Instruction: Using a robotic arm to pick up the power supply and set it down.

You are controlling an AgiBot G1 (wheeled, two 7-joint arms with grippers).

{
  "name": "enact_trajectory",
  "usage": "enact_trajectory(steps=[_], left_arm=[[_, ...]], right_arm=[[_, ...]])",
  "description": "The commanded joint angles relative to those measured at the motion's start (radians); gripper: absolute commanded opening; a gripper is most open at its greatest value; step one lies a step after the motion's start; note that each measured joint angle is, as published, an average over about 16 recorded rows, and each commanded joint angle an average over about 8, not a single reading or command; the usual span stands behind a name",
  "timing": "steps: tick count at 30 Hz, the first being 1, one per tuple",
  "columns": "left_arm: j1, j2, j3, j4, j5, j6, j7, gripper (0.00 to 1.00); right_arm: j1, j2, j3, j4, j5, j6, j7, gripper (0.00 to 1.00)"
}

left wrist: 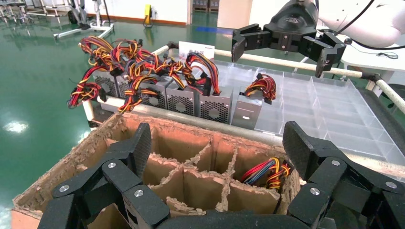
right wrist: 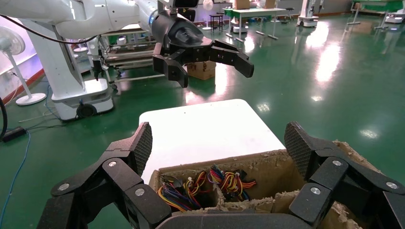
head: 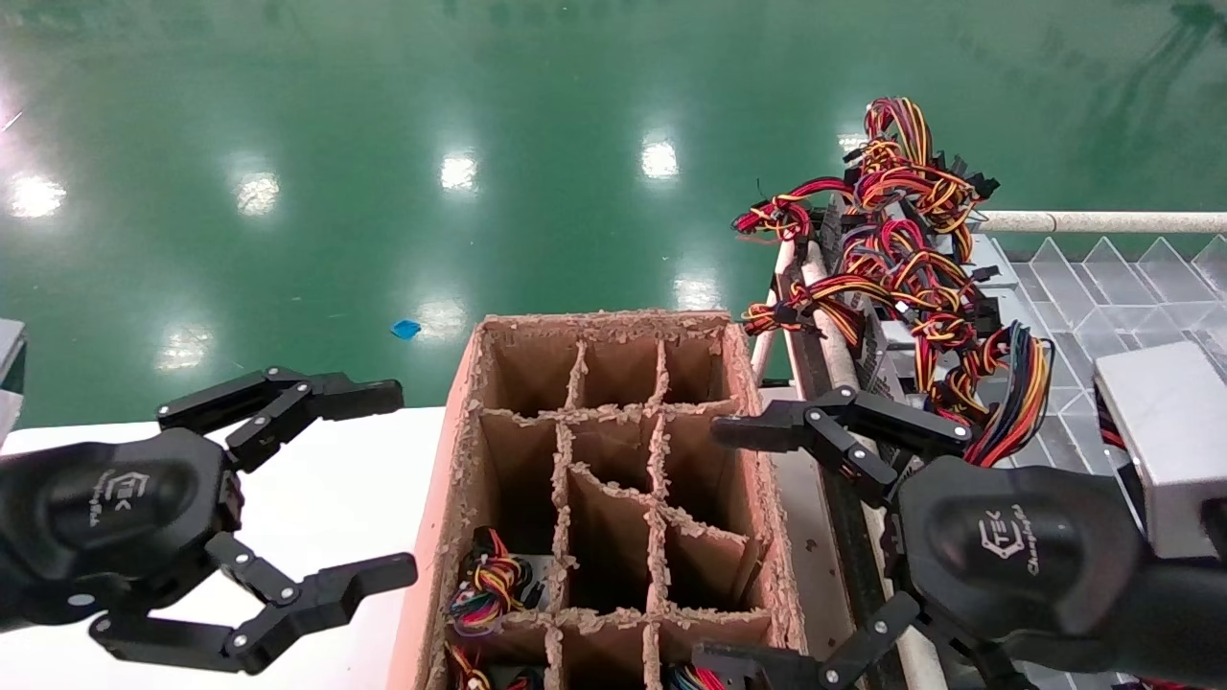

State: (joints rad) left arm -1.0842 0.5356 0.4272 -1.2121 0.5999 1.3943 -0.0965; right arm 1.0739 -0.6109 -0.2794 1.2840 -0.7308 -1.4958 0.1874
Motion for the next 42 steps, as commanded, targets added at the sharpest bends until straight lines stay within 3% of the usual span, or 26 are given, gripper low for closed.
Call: enact_trajectory(steps=[1,42], left_arm=[[0.000,0.000,0.000,0.000,0.000,0.000,0.000,1.00],[0.000,0.000,0.000,0.000,0.000,0.000,0.000,1.00]], right_arm=[[0.000,0.001,-0.001,0.000,0.001,0.000,0.000,1.00],[0.001,0.002,-0.003,0.000,0.003,0.002,-0.001,1.00]])
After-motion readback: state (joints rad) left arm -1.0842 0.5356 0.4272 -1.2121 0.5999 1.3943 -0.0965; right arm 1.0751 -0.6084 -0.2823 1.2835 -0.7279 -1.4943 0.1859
